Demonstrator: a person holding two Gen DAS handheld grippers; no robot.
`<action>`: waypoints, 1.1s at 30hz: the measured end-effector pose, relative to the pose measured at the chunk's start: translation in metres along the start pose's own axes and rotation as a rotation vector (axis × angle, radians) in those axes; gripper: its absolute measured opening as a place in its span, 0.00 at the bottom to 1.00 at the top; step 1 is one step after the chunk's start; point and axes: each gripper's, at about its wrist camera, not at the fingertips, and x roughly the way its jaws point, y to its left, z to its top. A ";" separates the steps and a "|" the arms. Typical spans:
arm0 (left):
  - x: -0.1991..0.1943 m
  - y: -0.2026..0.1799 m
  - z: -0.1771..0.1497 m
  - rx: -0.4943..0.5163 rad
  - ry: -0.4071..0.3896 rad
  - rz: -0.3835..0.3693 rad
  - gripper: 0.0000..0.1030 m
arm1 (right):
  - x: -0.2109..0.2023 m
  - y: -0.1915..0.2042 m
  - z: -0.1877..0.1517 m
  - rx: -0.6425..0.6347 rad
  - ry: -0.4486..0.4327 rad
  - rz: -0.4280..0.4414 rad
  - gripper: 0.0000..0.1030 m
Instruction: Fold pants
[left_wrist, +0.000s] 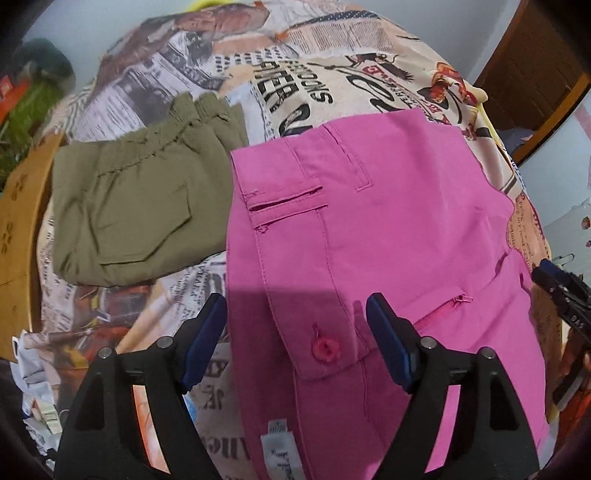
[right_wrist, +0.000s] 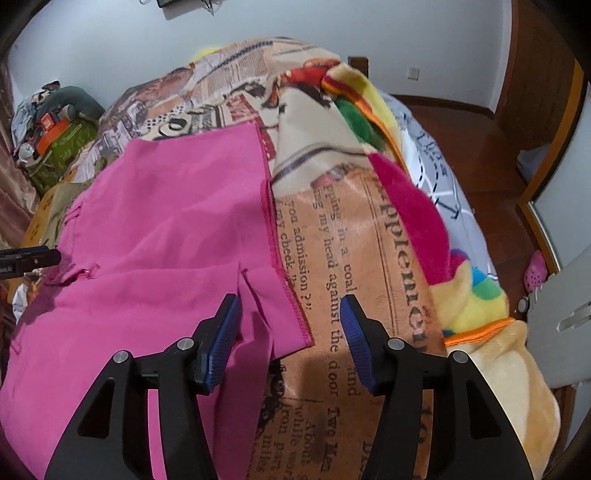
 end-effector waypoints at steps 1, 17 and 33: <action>0.002 -0.001 0.001 0.005 0.005 -0.003 0.75 | 0.003 -0.001 -0.001 0.003 0.005 0.004 0.50; 0.029 -0.025 -0.005 0.161 -0.029 0.125 0.38 | 0.036 0.017 -0.005 -0.106 0.052 -0.001 0.07; 0.028 -0.016 -0.007 0.140 -0.049 0.183 0.50 | 0.036 0.022 0.002 -0.164 0.079 -0.066 0.05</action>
